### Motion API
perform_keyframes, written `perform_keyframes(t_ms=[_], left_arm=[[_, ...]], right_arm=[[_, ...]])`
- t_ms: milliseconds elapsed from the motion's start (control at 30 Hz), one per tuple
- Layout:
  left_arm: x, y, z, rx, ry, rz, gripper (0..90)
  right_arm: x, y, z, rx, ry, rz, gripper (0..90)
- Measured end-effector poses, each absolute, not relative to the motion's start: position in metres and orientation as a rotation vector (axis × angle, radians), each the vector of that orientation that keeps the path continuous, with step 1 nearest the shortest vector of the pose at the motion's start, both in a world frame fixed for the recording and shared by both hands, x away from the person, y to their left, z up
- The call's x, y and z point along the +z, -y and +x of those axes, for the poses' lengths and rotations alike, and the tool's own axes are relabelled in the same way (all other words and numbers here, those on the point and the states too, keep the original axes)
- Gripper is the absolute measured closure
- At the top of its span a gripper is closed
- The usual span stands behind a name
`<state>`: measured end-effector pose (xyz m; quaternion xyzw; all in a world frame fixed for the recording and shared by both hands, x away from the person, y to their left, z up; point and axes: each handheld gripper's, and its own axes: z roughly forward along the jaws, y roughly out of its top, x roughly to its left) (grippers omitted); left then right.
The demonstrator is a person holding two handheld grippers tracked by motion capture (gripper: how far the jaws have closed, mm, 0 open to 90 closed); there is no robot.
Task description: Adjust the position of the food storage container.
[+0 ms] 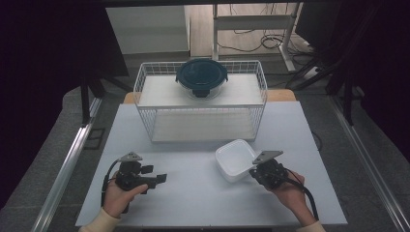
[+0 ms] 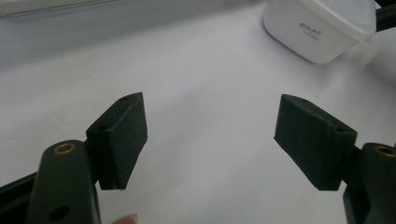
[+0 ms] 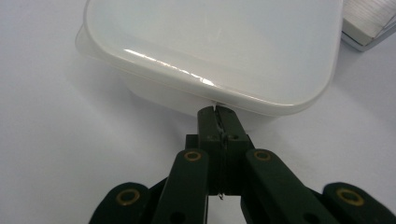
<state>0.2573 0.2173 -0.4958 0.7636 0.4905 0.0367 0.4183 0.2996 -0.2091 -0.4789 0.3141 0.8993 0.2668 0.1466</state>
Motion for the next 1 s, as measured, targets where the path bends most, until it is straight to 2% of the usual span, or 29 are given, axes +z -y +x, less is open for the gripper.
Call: perform_keyframes(t_ms=[167,300,533,733,1000], left_arm=[[-0.496,-0.219,0.257,0.095,-1.232,1.911,24.9],[-0.496,-0.219,0.258,0.093,-1.238,1.91,24.9],[-0.495,-0.219,0.257,0.097,-1.235,1.911,25.0],[-0.497,-0.22,0.258,0.092,-1.239,1.91,25.0],[-0.498,-0.22,0.258,0.091,-1.239,1.913,25.1]], right_arm=[[-0.474,0.211,0.298,0.774,-2.586,0.904,89.5],[-0.455,0.22,0.297,0.81,-2.527,0.924,89.5],[-0.427,0.224,0.339,0.811,-2.448,0.985,89.5],[-0.432,0.203,0.374,0.71,-2.469,0.947,89.5],[-0.453,0.185,0.393,0.615,-2.487,0.931,89.4]])
